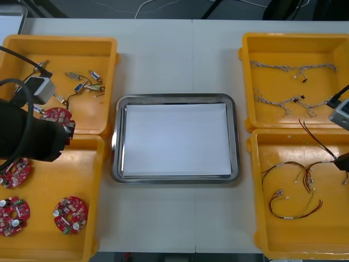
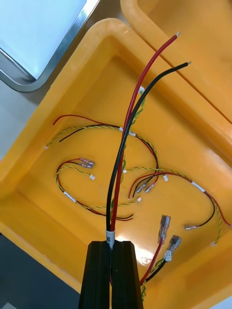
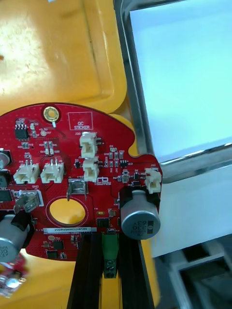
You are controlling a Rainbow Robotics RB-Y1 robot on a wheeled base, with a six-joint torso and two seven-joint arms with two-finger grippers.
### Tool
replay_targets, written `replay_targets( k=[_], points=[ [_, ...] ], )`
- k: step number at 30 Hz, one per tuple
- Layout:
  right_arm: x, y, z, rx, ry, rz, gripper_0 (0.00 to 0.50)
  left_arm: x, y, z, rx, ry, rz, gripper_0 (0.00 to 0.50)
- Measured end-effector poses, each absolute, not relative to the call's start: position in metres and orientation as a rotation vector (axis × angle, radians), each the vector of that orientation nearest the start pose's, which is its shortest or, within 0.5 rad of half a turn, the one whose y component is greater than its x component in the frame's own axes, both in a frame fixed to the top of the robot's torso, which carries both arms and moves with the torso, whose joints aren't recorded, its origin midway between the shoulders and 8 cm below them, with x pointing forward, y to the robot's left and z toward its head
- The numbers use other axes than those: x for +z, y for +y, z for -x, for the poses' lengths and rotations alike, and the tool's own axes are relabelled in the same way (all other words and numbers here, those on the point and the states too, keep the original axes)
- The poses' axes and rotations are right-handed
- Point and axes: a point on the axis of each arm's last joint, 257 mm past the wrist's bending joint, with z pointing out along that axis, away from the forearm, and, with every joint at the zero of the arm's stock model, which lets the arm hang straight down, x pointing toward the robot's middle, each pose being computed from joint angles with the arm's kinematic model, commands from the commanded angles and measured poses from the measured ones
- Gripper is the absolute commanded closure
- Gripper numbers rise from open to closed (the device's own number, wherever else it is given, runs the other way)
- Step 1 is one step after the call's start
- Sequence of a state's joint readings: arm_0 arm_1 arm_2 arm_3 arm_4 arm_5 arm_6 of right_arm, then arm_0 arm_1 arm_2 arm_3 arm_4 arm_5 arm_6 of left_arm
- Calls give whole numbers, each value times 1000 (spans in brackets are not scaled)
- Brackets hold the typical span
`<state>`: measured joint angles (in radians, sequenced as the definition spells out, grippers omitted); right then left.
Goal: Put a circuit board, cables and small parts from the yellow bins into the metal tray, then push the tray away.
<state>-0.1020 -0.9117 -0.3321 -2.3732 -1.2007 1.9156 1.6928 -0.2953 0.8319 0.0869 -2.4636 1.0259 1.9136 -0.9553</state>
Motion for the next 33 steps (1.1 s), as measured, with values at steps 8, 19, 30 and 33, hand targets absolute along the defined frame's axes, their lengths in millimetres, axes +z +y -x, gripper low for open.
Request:
replay_targets(
  k=[8, 19, 30, 33],
  points=[
    [-135, -303, -329, 5, 2540, 921, 500, -132, 201, -357, -197, 2675, -156, 500],
    [-137, -294, -330, 10, 2534, 961, 500, -150, 162, -366, -111, 2777, 192, 500],
    [-140, -294, -330, 3, 2539, 966, 500, -169, 154, -389, 21, 2786, 35, 500],
    [-140, -294, -330, 3, 2539, 966, 500, -178, 145, -396, 26, 2785, 15, 500]
  ],
)
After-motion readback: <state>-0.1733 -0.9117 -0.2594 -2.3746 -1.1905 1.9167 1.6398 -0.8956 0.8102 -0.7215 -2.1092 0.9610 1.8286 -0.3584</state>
